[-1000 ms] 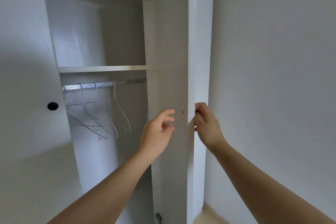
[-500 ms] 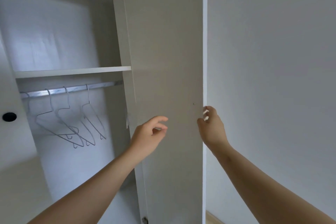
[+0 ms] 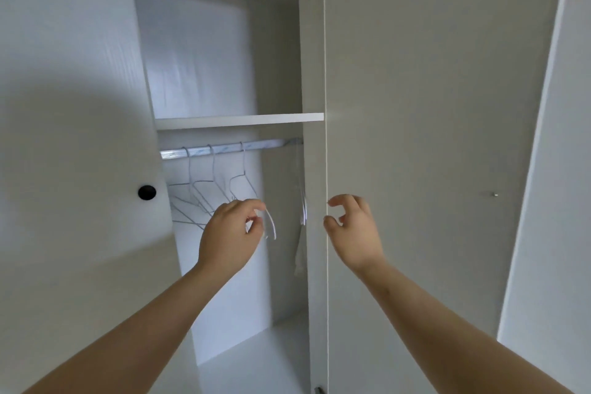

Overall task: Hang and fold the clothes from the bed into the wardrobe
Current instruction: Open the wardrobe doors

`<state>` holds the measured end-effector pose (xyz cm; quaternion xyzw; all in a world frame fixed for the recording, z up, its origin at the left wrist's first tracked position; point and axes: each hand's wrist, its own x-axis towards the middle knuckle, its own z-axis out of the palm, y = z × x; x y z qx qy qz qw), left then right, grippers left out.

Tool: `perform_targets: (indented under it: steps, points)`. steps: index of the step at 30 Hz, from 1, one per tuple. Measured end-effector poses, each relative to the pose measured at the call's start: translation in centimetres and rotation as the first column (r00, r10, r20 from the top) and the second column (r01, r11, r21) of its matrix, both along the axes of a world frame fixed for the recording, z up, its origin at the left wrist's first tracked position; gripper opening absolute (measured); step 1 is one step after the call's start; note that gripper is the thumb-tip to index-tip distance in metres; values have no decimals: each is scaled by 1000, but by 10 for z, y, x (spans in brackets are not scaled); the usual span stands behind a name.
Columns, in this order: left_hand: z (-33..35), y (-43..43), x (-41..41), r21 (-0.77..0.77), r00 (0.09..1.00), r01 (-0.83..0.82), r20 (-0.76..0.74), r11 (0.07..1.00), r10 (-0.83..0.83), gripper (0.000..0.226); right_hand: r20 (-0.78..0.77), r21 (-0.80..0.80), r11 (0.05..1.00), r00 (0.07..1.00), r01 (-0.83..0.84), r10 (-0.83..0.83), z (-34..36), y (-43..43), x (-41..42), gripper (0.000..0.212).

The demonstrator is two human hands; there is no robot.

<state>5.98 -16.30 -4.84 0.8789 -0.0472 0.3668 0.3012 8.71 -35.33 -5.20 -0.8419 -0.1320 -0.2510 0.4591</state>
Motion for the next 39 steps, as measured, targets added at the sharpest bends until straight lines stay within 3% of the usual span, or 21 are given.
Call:
perform_targets:
  steps: [5,10,16,21,25,27,31,32,35,39]
  points:
    - [11,87,0,72,972,-224,83,972,218,26,-20,5,990,990,-140,140,4,90,20,27]
    - [27,155,5,179,887,-460,132,870,442,44,-1,1,970,970,-243,243,5,160,30,24]
    - [25,174,20,355,864,-496,116,792,489,37,-17,-16,967,967,-255,255,1,184,33,23]
    - [20,167,27,286,860,-506,94,814,502,27,-30,27,956,956,-291,292,-3,173,30,19]
    - [29,162,27,333,837,-520,17,786,547,28,-40,22,949,948,-314,315,-6,164,19,19]
    - [32,152,20,268,852,-506,6,820,524,23,-44,35,941,940,-338,339,-8,160,11,19]
    - [27,124,-8,-7,898,-433,86,901,432,4,-44,52,922,921,-384,386,-11,151,-7,20]
    - [25,117,-18,-43,901,-414,121,909,416,10,-47,54,914,914,-401,404,-13,148,-11,21]
    - [17,97,-59,-118,894,-377,213,919,394,20,-69,63,885,883,-461,465,-17,143,-29,20]
    - [13,87,-115,-163,870,-394,250,904,424,13,-71,63,825,822,-561,565,-24,149,-61,21]
